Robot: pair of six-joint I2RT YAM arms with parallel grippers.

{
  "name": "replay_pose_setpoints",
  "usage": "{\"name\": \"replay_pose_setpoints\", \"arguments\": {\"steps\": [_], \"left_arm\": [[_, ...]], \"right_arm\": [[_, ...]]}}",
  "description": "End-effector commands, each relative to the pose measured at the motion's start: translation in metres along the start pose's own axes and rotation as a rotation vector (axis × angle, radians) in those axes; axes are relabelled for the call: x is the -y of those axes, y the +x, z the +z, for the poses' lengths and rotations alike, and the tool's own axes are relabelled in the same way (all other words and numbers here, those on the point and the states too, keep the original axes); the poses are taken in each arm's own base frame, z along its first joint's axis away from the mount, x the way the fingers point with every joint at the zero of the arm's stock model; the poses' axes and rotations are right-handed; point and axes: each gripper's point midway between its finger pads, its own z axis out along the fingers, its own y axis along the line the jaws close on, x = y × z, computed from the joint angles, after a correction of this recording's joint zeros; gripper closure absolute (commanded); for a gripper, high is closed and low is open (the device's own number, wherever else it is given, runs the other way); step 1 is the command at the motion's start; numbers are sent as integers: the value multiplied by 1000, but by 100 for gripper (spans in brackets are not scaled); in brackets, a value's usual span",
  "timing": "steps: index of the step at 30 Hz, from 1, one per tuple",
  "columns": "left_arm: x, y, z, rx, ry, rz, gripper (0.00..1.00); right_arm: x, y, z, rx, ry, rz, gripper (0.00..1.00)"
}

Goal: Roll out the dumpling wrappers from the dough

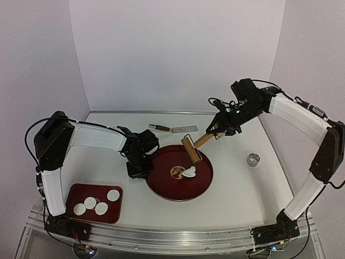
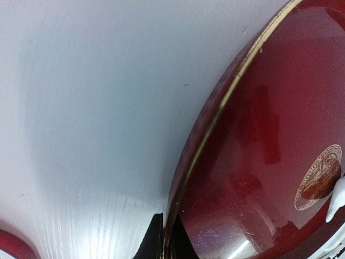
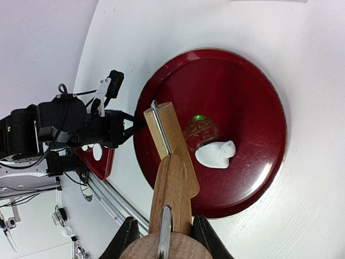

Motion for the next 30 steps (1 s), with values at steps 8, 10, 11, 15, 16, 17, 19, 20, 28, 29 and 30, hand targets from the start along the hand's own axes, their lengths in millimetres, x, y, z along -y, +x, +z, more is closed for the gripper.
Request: {"name": "replay_pose_setpoints", "arguments": {"steps": [8, 10, 11, 15, 16, 17, 19, 20, 28, 29, 30], "left_arm": [[25, 86, -12, -134, 83, 70, 84], [31, 97, -18, -143, 83, 100, 75], [32, 100, -21, -144, 81, 109, 71], [31, 99, -40, -121, 93, 125, 52], [31, 95, -47, -99, 93, 136, 45], [31, 91, -53, -83, 87, 160, 41], [34, 78, -60, -33, 71, 217, 33], [37, 70, -62, -15, 62, 254, 30], [66, -7, -57, 91, 63, 479, 25], [66, -15, -51, 94, 54, 489, 25], [70, -22, -48, 101, 53, 510, 26]], "right_arm": [[30, 4, -21, 72, 215, 46, 100], [32, 6, -22, 72, 220, 44, 100], [32, 7, -22, 72, 220, 41, 100], [34, 15, -22, 58, 220, 49, 100], [34, 17, -23, 57, 222, 52, 100], [35, 19, -23, 54, 224, 56, 100], [35, 22, -26, 54, 227, 63, 100], [35, 24, -27, 52, 227, 70, 100], [39, 43, -29, 26, 228, 136, 100], [39, 44, -29, 27, 229, 145, 100], [39, 44, -30, 29, 229, 151, 100]]}}
